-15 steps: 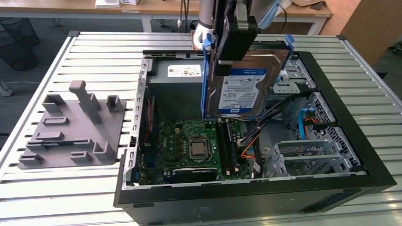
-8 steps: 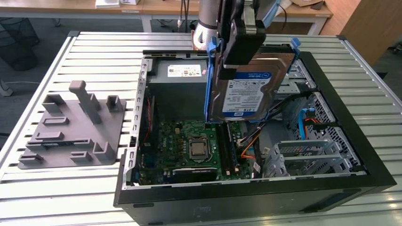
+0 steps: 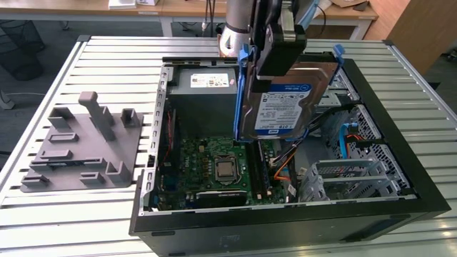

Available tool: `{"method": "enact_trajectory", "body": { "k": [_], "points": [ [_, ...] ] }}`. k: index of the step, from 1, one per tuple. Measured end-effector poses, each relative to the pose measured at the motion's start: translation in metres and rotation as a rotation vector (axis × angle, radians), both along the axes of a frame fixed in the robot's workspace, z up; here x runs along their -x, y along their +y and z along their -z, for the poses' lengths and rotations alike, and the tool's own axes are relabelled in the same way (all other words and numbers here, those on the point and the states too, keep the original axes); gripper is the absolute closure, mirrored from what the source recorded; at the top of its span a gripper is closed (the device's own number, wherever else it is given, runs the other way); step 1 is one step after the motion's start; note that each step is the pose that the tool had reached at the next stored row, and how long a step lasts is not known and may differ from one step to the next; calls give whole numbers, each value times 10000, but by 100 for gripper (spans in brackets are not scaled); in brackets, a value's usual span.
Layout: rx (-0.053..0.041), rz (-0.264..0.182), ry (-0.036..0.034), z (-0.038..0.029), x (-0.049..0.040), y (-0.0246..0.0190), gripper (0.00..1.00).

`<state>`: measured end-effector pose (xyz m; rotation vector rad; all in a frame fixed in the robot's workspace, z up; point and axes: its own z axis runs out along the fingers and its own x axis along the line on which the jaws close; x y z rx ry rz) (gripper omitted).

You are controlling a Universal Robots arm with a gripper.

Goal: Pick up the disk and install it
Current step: 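Insert the disk into the insertion slot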

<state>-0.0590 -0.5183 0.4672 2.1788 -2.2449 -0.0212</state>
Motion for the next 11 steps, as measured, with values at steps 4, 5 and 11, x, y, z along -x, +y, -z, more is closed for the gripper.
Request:
{"method": "enact_trajectory", "body": {
  "k": [4,5,11],
  "points": [
    [16,1,0,1,-6,-78,63],
    [19,1,0,1,-8,-98,63],
    [40,1,0,4,-48,-182,63]
  ]
}}
